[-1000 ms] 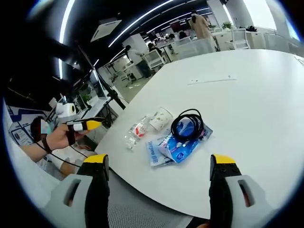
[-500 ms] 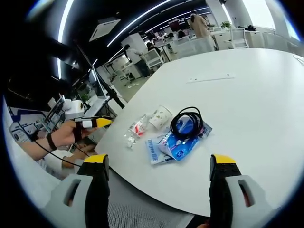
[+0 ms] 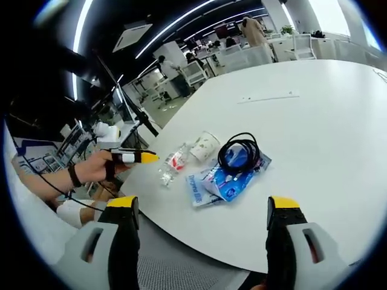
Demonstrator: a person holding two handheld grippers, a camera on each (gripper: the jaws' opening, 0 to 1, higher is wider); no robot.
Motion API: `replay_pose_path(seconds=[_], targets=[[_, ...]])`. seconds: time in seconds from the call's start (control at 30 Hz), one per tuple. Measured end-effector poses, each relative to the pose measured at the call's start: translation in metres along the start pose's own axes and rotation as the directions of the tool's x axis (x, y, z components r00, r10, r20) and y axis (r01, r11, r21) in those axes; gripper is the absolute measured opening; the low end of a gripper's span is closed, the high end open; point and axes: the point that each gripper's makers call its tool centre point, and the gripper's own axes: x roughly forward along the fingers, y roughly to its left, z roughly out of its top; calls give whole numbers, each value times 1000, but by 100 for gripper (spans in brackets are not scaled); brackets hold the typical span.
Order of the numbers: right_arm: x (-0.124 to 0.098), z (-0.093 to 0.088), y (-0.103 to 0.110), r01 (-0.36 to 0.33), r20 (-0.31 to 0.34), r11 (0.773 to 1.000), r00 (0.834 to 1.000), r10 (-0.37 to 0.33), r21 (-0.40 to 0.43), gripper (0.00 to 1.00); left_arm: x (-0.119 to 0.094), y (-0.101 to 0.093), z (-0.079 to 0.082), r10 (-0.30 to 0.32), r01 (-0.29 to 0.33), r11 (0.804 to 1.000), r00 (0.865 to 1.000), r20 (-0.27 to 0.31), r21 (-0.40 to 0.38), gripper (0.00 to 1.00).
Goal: Arrange the tabletop items into an orderly group along one side of the table until the central work area is clear of visible clutter.
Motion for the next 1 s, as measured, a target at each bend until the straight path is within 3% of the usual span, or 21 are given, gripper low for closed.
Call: replay_pose_path(seconds=[0.33, 0.63, 1.0], targets=[[0, -2, -1, 5, -4, 1000, 1000, -5, 8, 87, 27, 9, -13, 31, -32, 999, 995, -93, -9, 59], [1, -5, -1, 6, -12, 1000, 1000, -6, 14, 87, 44, 10, -31, 57, -56, 998, 983, -177, 12, 58], [2, -9, -3, 8, -21, 1000, 1000, -7, 28, 87, 63, 15, -26, 98, -97, 995, 971, -216, 16, 59]])
